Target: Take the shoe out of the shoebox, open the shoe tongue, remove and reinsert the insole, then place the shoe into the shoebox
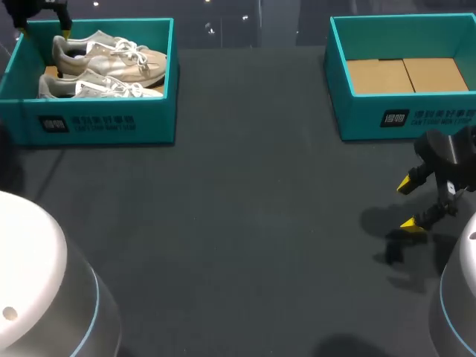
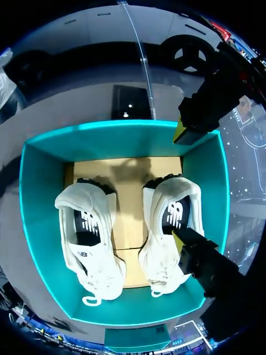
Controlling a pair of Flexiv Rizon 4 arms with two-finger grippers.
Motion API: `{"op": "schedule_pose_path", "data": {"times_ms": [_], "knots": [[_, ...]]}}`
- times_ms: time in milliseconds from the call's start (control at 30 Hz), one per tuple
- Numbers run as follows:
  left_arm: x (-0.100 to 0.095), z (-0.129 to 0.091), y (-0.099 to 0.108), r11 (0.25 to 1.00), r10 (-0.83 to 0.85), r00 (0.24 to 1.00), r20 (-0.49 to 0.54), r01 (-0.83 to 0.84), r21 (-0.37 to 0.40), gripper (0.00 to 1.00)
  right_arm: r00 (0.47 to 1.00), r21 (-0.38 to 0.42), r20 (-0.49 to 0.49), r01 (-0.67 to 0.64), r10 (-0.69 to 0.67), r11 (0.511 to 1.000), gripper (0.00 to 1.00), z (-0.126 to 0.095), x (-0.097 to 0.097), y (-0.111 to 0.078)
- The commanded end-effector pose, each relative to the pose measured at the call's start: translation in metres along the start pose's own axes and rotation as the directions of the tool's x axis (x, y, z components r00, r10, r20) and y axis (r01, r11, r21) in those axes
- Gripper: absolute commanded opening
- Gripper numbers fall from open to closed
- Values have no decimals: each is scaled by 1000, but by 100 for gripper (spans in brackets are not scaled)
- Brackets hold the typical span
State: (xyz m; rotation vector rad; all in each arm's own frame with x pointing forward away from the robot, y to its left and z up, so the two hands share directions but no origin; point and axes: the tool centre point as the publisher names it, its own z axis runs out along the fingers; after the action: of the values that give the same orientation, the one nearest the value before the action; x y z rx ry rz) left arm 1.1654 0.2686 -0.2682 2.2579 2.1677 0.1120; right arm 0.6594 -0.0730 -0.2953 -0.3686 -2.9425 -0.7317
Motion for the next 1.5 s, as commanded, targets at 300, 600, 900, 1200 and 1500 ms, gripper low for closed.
{"op": "schedule_pose_path", "data": {"times_ms": [300, 600, 900, 1200, 1500], "knots": [[-5, -34, -72, 999, -23, 999, -27, 24, 48, 100, 1000, 2, 2, -1, 1, 1000, 100, 0, 1, 0], [-5, -34, -72, 999, -23, 999, -27, 24, 48, 100, 1000, 2, 2, -1, 1, 1000, 100, 0, 1, 0], [-1, -23, -98, 998, 10, 1000, -22, -8, 59, 100, 1000, 2, 2, -1, 1, 1000, 100, 0, 1, 0], [2, -5, -121, 999, -7, 999, -37, 8, 32, 100, 1000, 2, 2, -1, 1, 1000, 100, 0, 1, 0], [-2, 21, -128, 998, -5, 1000, -27, 6, 56, 98, 1000, 2, 2, -1, 1, 1000, 100, 0, 1, 0]]}}
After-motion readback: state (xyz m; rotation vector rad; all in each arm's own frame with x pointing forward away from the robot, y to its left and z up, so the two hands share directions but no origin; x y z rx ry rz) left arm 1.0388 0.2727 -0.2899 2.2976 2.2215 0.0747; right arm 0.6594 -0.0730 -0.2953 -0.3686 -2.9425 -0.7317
